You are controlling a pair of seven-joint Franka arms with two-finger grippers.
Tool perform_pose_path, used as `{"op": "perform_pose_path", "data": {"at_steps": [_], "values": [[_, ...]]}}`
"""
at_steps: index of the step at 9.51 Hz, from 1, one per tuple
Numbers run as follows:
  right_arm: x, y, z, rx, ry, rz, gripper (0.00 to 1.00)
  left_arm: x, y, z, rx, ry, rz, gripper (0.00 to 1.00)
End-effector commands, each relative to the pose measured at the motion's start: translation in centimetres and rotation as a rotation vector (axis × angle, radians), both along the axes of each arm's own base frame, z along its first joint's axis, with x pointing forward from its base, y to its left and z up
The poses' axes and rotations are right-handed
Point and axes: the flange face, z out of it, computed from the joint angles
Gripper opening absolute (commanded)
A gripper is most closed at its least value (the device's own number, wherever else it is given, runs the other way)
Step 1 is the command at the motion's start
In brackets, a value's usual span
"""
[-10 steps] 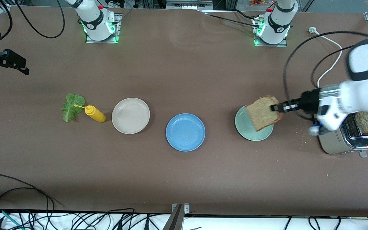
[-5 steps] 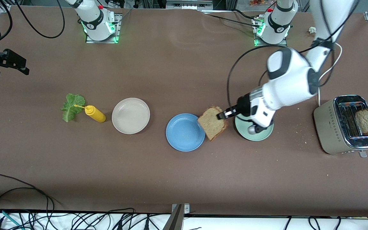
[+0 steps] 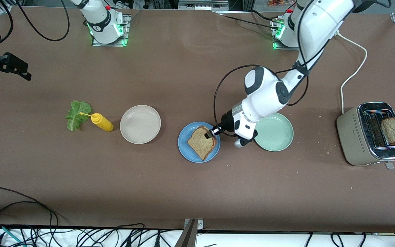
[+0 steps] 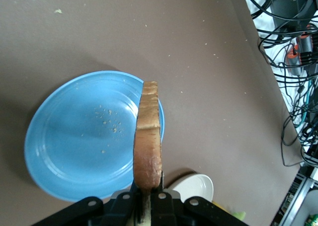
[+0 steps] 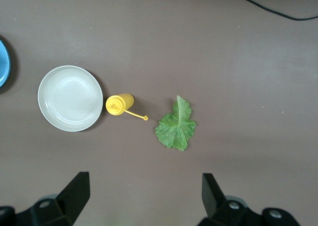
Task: Make sandwich in blue plate with both arms
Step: 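Lift the bread slice and carry it onto the blue plate, then open the left gripper and return it toward the toaster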
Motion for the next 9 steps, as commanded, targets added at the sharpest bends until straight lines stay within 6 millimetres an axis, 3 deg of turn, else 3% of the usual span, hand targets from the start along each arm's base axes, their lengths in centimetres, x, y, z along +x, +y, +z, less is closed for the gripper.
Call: {"op": "perform_pose_path", "data": {"at_steps": [1, 5, 9], "values": [[0.2, 0.1, 0.5, -0.003, -0.005, -0.008, 1.0, 0.4, -2.1, -1.4, 0.002, -0.019, 0.024, 0.02], [0.1, 0.1, 0.6, -0.003, -0.007, -0.008, 1.0, 0.1, -3.7, -2.4, -0.013, 0.012, 0.035, 0.02], [0.2, 0.0, 0.4, -0.004, -0.003, -0.009, 1.0, -0.3, -4.1, -3.8, 0.002, 0.026, 0.034, 0.03]]}}
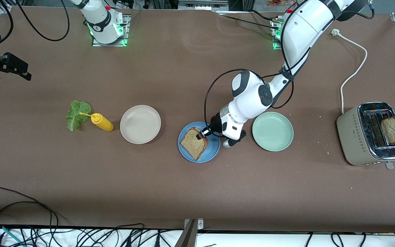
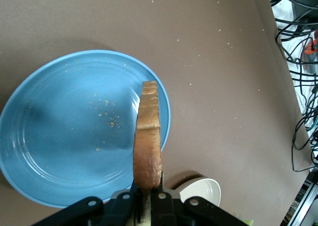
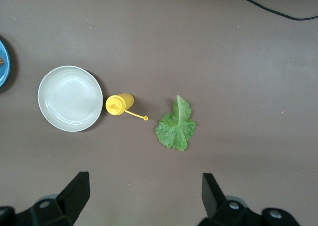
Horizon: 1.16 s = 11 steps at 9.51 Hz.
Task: Make sandwich in blue plate with both arms
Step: 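Open the left gripper and return it toward the toaster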
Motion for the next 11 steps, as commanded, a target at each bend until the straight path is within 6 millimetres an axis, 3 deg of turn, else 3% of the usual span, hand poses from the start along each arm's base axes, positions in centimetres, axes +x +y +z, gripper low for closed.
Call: {"op": "perform_pose_path", "data": {"at_steps": [1, 3, 4, 6, 7, 8, 11], "values": [[0.2, 0.1, 0.4, -0.004, -0.004, -0.008, 1.0, 0.3, -0.7, -0.9, 0.002, 0.002, 0.013, 0.05], [0.2, 0.1, 0.4, -0.004, -0.004, -0.008, 1.0, 0.3, -0.7, -0.8, 0.003, 0.0, 0.012, 0.16], [0.2, 0.1, 0.4, -0.004, -0.004, -0.008, 1.0, 0.3, -0.7, -0.7, 0.004, -0.001, 0.012, 0.29], [0.2, 0.2, 0.5, -0.004, -0.005, -0.006, 1.0, 1.0, 0.4, -0.8, 0.019, -0.014, 0.022, 0.79], [0.2, 0.2, 0.4, -0.002, -0.004, -0.006, 1.0, 1.3, 0.9, -0.8, 0.027, -0.018, 0.029, 0.92], [0.2, 0.2, 0.5, -0.004, -0.005, -0.006, 1.0, 1.8, 1.7, -0.7, 0.035, -0.023, 0.038, 0.98], [0.2, 0.2, 0.4, -0.002, -0.004, -0.006, 1.0, 2.0, 3.4, 0.1, 0.108, 0.013, -0.032, 1.0]]}}
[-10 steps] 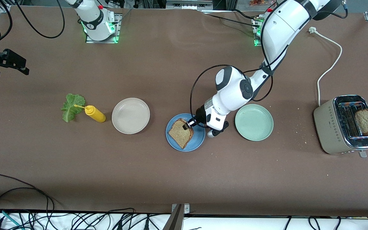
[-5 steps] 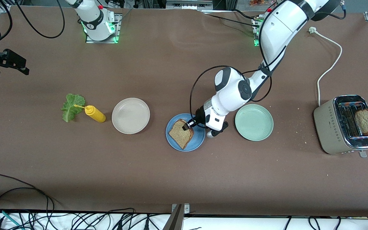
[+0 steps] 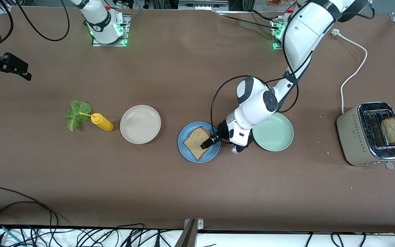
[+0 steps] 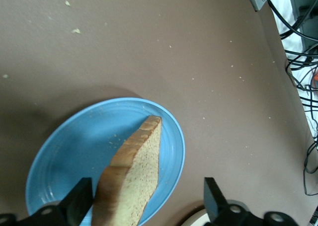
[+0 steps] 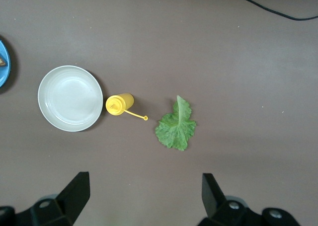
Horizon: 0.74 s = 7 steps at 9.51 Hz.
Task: Make sandwich in blue plate with both arms
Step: 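Open the left gripper and return it toward the toaster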
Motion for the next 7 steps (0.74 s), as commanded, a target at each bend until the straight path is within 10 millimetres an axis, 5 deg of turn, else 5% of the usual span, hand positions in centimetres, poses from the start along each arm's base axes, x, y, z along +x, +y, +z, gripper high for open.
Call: {"op": "perform_pose_path", "data": {"at_steps": [1, 4, 7], "values": [[0.2, 0.2, 0.5, -0.002, -0.004, -0.006, 1.0, -0.2, 1.2, 1.0, 0.093, 0.054, -0.104, 1.0], [0.2, 0.2, 0.5, -0.003, -0.005, -0.006, 1.0, -0.5, 2.7, 2.6, 0.176, 0.135, -0.192, 1.0], [0.2, 0.2, 0.5, -0.003, -0.005, -0.006, 1.0, -0.5, 6.7, 7.4, 0.314, 0.208, -0.265, 1.0]]}}
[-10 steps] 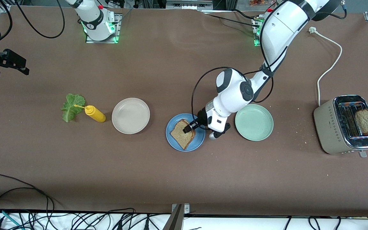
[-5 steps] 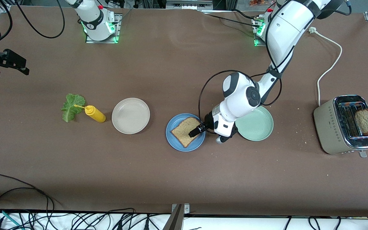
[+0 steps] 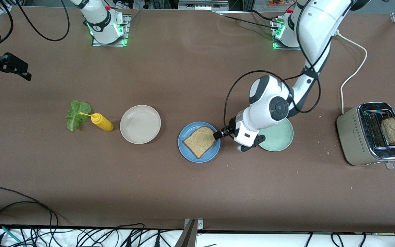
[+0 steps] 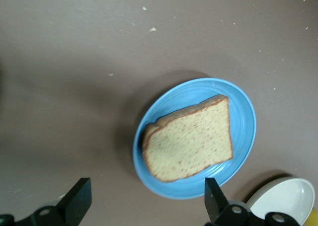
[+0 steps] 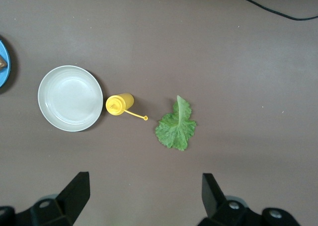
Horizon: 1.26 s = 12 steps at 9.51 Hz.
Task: Make sandwich in blue plate with both arms
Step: 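Open the left gripper and return it toward the toaster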
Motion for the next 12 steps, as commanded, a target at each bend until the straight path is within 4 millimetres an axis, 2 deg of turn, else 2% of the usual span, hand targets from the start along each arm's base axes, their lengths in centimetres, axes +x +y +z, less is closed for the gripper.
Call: {"op": "perform_pose_path", "data": {"at_steps": [1, 4, 7, 9, 10, 12], "values": [[0.2, 0.2, 0.5, -0.003, -0.006, -0.006, 1.0, 0.0, 4.8, 6.0, 0.167, 0.002, -0.065, 1.0], [0.2, 0.2, 0.5, -0.003, -0.006, -0.006, 1.0, 0.2, 11.6, 13.0, 0.304, -0.025, -0.105, 1.0], [0.1, 0.2, 0.6, -0.003, -0.007, -0.006, 1.0, 0.1, 18.9, 19.7, 0.327, -0.037, -0.188, 1.0], [0.2, 0.2, 0.5, -0.003, -0.006, -0.006, 1.0, 0.7, 23.9, 24.4, 0.319, -0.038, -0.259, 1.0], [0.2, 0.2, 0.5, -0.003, -0.006, -0.006, 1.0, 0.7, 26.2, 25.8, 0.315, -0.036, -0.275, 1.0], [0.2, 0.2, 0.5, -0.001, -0.006, -0.006, 1.0, 0.3, 30.1, 27.3, 0.313, -0.048, -0.318, 1.0]]}}
